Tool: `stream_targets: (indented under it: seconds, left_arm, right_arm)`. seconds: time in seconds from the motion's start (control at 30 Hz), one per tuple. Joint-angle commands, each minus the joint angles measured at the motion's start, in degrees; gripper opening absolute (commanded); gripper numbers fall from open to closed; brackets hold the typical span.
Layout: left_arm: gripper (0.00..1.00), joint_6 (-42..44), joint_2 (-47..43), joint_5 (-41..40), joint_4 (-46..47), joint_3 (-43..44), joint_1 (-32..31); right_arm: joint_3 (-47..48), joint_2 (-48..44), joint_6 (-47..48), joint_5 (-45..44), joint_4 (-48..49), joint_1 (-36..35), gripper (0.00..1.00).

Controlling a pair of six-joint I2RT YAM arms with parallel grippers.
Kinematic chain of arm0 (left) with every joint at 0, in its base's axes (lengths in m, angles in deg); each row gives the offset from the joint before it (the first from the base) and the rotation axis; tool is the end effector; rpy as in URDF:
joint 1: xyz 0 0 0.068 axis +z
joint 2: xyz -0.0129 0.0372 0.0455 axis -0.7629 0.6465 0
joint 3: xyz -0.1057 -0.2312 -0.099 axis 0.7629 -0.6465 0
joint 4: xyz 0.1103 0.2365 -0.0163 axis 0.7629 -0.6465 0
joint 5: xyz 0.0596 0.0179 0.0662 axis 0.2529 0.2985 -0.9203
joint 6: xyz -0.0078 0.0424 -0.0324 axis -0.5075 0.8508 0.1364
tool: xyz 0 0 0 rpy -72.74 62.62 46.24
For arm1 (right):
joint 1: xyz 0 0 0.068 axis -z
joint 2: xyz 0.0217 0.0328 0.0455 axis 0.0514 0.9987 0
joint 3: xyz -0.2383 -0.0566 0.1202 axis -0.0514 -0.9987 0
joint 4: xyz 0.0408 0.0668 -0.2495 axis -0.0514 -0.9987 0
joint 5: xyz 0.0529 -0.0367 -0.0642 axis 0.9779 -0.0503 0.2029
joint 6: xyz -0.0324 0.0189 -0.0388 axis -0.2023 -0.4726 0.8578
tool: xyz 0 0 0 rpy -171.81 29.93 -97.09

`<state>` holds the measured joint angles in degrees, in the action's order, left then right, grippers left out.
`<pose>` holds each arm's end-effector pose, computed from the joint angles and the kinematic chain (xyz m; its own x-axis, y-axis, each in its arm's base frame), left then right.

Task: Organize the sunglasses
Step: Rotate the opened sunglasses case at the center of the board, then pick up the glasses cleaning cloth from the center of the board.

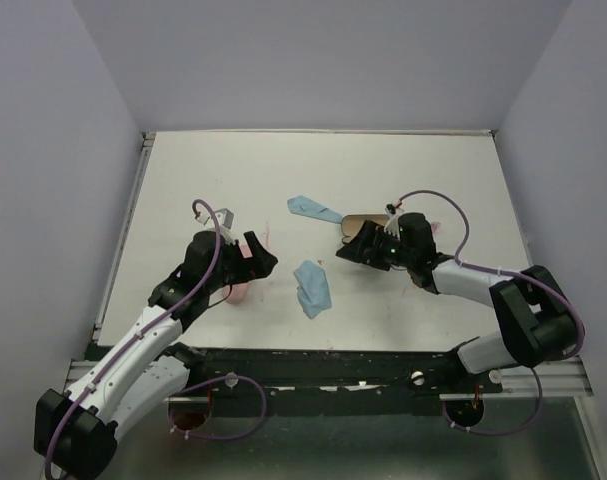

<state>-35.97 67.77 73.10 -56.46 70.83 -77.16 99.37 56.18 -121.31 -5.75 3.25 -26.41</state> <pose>0.1609 -0.0861 0.2444 -0.6705 -0.3832 -0.6353 0.0932 0.8060 -0.5845 0.2492 0.1234 0.1630 -0.8051 0.3040 -0.5094 -0.1941 0.6764 0.7105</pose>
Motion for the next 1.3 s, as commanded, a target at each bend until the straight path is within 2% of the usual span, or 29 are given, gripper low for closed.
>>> stream_targets:
  seconds: [0.0, 0.17, 0.27, 0.4, 0.5, 0.7, 0.97, 1.0, 1.17, 1.27]
  left_arm:
    - [0.99, -0.6, -1.3, 0.4, -0.6, -1.2, 0.1]
    - [0.99, -1.1, -1.8, 0.1, -2.4, -1.6, 0.0]
    - [0.99, -1.8, -2.1, 0.0, -3.2, -2.3, 0.0]
    - [0.99, -2.9, -2.8, -0.6, -4.4, -3.5, -0.1]
    - [0.99, -3.6, -3.3, -1.0, -5.6, -3.9, -0.1]
    - [0.99, -4.1, -4.9, -2.1, -6.9, -5.3, -0.2]
    - [0.99, -4.5, -6.5, -2.2, -7.0, -6.7, -0.2]
    - [0.99, -4.6, -6.7, -2.4, -7.1, -6.9, -0.3]
    - [0.99, -5.4, -8.5, -3.1, -7.9, -7.0, -0.2]
    - [0.99, -6.3, -10.9, -5.2, -9.3, -6.7, -0.3]
  right_arm:
    - [-0.1, -0.8, 0.0, -4.4, -0.1, -1.4, 1.00]
    - [0.9, -5.0, 3.4, -9.3, -8.1, -5.0, 1.00]
    - [2.5, -7.1, 4.9, -14.1, -14.1, -10.3, 1.00]
    - [5.2, -6.6, 3.1, -21.7, -23.2, -17.0, 0.93]
    - [6.8, -4.7, 1.6, -25.5, -25.9, -21.4, 0.88]
    - [8.7, -0.2, -1.0, -27.8, -27.4, -27.2, 0.66]
    - [10.4, 5.5, -2.4, -27.8, -25.0, -30.0, 0.49]
    - [10.7, 6.4, -2.4, -27.8, -24.9, -30.3, 0.45]
    - [15.7, 9.3, -0.6, -27.5, -25.0, -31.8, 0.03]
    - [21.9, 10.2, 2.2, -28.0, -26.8, -33.0, 0.01]
